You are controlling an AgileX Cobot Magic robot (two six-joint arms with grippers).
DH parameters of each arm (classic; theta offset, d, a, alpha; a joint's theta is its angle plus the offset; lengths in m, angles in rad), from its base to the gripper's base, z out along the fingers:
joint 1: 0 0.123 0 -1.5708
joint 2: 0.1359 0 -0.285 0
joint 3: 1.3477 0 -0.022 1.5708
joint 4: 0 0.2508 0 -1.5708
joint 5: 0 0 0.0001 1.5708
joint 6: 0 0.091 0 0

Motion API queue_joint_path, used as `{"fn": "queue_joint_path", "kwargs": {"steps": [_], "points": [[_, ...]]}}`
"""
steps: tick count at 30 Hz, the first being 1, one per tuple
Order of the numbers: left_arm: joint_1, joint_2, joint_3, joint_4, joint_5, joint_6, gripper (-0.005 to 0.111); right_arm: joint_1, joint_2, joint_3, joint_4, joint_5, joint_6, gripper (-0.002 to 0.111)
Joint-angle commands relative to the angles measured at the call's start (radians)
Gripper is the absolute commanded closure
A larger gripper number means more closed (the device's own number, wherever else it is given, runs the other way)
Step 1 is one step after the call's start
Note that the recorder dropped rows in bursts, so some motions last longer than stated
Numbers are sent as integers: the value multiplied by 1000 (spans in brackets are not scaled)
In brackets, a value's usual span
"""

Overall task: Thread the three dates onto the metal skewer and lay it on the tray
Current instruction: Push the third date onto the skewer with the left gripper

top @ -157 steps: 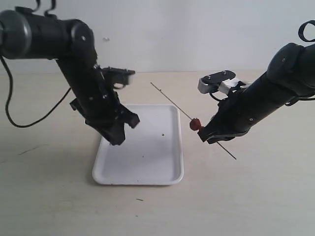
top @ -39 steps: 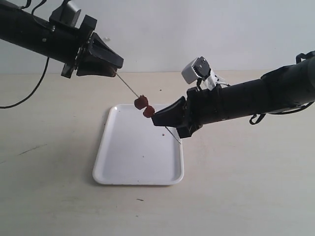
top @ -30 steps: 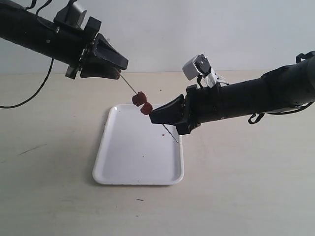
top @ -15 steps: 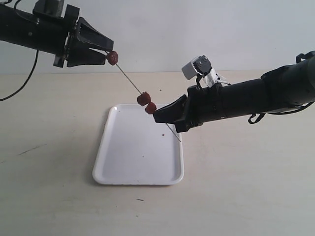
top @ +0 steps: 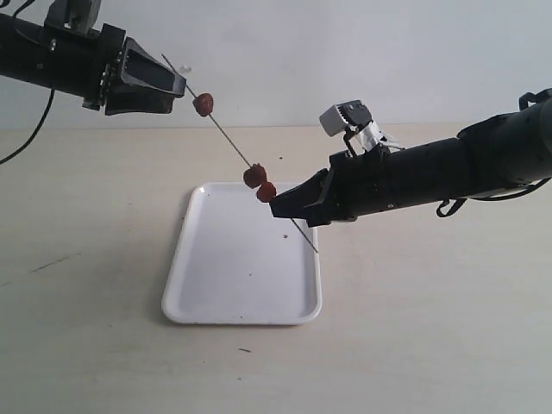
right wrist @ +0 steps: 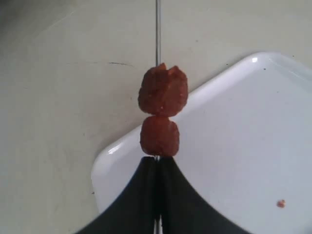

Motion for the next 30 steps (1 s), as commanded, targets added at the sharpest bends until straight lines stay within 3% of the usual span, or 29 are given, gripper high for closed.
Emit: {"fn": "queue_joint_path", "kwargs": {"steps": [1, 12, 14, 18, 30], "points": [[-1, -15, 2, -31, 1, 18, 53, 4, -11, -4, -4, 31, 1, 108], [-80, -15, 2, -56, -202, 9, 53, 4, -11, -4, -13, 72, -2, 108], [-91, -15, 2, -54, -227, -15, 60, 4, -11, -4, -15, 74, -2, 108], [-106, -9, 3, -51, -221, -15, 77, 4, -11, -4, -9, 91, -2, 108], [-129, -9, 37, -68, -221, -15, 77, 4, -11, -4, 109, 93, 59, 108]]}}
